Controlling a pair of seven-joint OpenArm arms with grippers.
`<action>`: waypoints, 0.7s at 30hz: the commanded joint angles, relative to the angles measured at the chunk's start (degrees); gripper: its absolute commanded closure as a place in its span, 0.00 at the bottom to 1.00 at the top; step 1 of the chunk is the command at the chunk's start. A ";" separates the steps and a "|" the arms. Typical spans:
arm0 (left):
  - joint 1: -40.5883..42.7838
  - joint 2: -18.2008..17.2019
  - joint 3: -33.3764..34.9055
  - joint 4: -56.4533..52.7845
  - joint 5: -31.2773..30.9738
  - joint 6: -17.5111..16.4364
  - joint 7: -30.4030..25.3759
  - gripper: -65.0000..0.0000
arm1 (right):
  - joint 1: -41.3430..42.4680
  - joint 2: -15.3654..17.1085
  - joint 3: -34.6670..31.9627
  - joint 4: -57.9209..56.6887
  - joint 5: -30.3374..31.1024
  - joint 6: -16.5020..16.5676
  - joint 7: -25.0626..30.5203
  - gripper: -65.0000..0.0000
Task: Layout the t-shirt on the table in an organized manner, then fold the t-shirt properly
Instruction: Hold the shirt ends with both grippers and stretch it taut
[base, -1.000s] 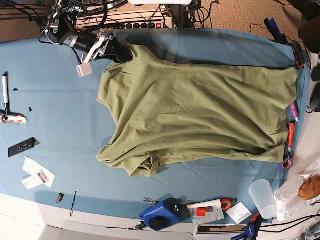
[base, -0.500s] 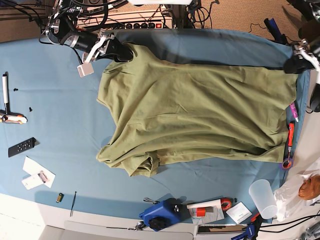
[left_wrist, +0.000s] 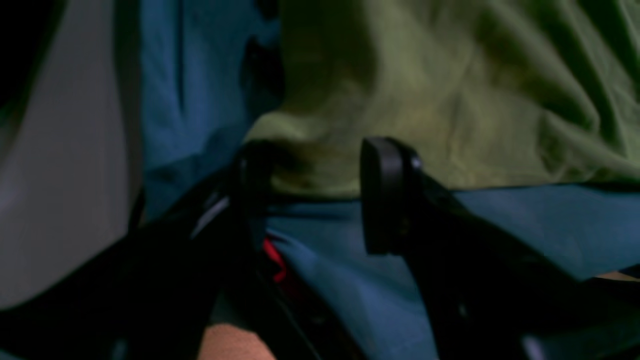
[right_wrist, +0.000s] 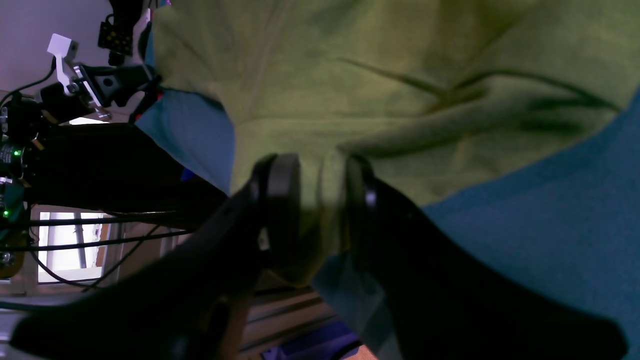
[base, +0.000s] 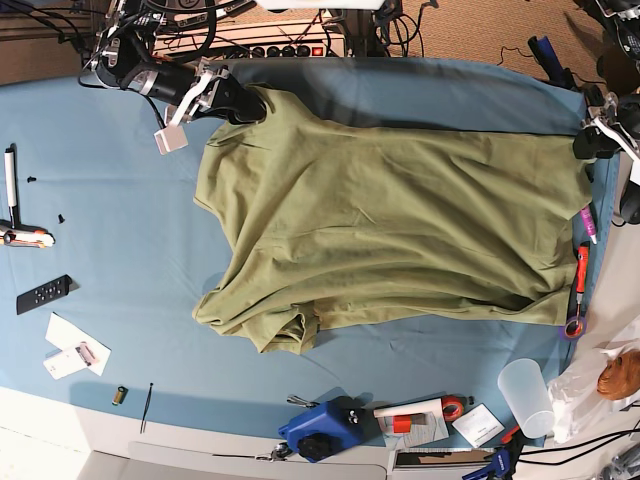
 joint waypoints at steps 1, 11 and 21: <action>-0.20 -1.05 -0.26 0.76 -1.05 -0.02 -0.52 0.60 | -0.52 -0.48 -0.70 -0.33 -0.35 -1.23 -2.05 0.84; -0.11 -1.11 4.35 0.74 -2.78 2.73 0.02 1.00 | -0.52 -0.46 -0.48 1.55 -0.39 -1.23 -2.05 1.00; -0.09 -1.27 3.45 0.85 -5.38 4.37 5.20 1.00 | -2.45 -0.44 4.66 14.53 -0.57 -1.23 -2.05 1.00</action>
